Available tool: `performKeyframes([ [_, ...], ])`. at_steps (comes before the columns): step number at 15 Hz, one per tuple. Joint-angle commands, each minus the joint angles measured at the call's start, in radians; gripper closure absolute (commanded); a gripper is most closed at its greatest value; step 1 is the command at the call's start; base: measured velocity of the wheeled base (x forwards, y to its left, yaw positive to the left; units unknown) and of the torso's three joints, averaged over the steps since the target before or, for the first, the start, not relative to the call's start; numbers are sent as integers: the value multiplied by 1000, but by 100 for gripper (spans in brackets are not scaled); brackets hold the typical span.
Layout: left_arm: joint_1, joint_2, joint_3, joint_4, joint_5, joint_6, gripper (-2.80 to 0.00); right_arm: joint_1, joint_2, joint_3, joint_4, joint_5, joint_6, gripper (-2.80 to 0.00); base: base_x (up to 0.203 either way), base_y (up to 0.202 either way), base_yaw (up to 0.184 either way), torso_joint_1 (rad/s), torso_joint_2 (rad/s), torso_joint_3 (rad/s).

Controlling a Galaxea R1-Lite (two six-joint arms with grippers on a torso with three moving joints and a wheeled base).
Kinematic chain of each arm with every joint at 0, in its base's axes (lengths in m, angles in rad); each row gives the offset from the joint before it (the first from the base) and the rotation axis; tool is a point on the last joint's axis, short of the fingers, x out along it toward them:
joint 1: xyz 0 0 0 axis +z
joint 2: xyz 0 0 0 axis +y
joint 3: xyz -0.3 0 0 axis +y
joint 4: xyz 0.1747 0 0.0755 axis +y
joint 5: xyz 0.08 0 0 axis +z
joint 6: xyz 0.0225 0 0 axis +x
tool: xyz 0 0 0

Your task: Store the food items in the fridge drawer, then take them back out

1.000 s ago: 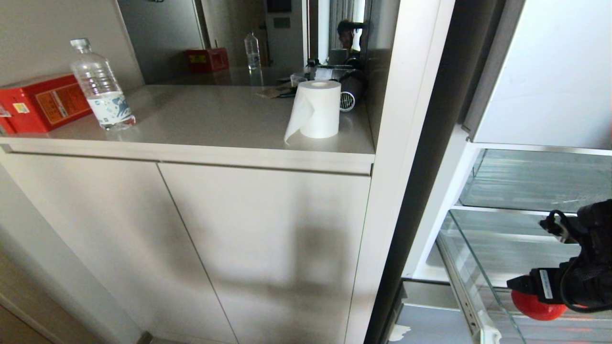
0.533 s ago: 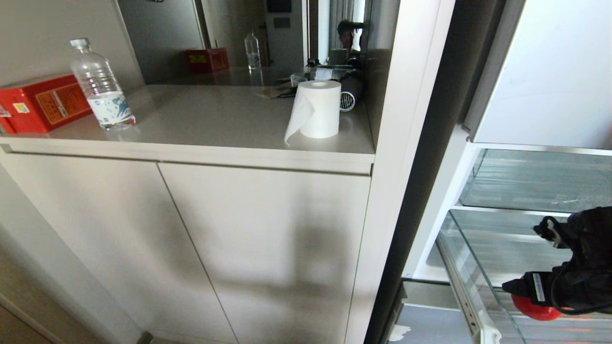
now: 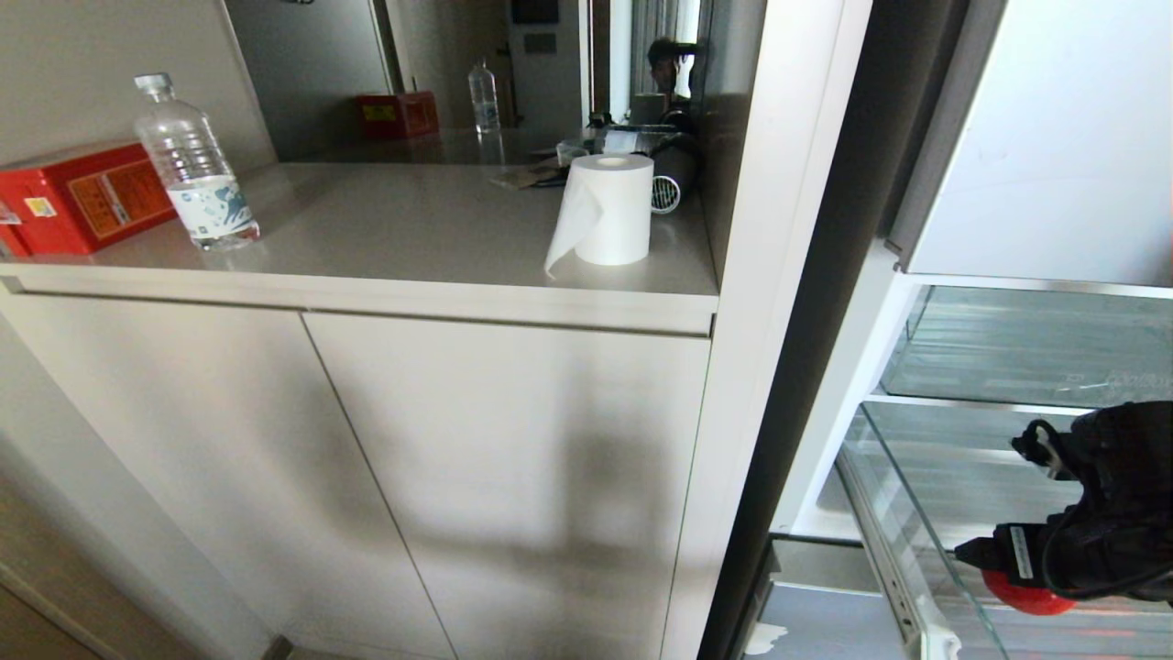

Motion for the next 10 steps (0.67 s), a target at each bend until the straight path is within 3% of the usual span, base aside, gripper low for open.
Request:
performKeyframes([
  [1, 0, 0, 0, 1, 0, 0, 0, -1, 9, 2, -1, 1, 1, 0, 0, 0, 0, 0, 0, 0],
  [6, 0, 0, 0, 1, 0, 0, 0, -1, -7, 2, -1, -1, -1, 0, 0, 0, 0, 0, 0, 0],
  [10, 0, 0, 0, 1, 0, 0, 0, 1, -186, 24, 7, -2, -10, 0, 0, 0, 0, 0, 0, 0],
])
